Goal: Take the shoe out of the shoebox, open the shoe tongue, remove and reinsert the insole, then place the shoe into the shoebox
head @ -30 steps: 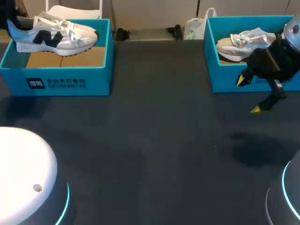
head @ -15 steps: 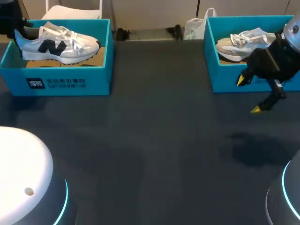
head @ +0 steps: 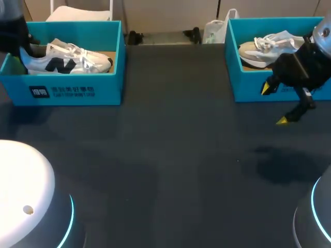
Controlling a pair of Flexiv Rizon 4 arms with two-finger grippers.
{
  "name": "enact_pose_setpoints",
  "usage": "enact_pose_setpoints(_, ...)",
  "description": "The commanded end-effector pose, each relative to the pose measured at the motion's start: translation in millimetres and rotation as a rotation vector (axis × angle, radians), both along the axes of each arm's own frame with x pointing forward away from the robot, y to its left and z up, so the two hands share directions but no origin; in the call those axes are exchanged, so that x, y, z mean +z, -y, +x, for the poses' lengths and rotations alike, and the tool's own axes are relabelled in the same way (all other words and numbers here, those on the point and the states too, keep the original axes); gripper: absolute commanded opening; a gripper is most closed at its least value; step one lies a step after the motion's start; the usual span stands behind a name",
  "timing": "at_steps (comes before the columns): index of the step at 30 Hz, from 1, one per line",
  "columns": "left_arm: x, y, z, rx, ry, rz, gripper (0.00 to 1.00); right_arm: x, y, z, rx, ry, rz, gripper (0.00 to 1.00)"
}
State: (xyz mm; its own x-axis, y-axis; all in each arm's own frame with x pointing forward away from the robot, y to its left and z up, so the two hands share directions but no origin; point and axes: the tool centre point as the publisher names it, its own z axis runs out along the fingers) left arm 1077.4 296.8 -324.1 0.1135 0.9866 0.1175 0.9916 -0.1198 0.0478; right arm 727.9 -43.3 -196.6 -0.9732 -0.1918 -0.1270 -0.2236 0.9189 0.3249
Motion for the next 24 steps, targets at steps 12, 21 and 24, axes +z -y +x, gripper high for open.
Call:
enact_pose_setpoints(12, -48.4, 1.9, -7.3, 0.001, 0.0, 0.05, 0.0, -0.8, -0.8, 0.6, -0.001, -0.001, -0.004, 1.0)
enact_pose_setpoints(21, -59.6, -1.5, -9.2, -0.009, -0.025, 0.074, 1.0, -0.8, -0.8, 0.6, -0.001, -0.001, -0.004, 1.0)
enact_pose_setpoints(24, -54.7, -2.8, -11.3, -0.018, -0.037, 0.065, 1.0, -0.8, -0.8, 0.6, -0.001, -0.001, -0.004, 1.0)
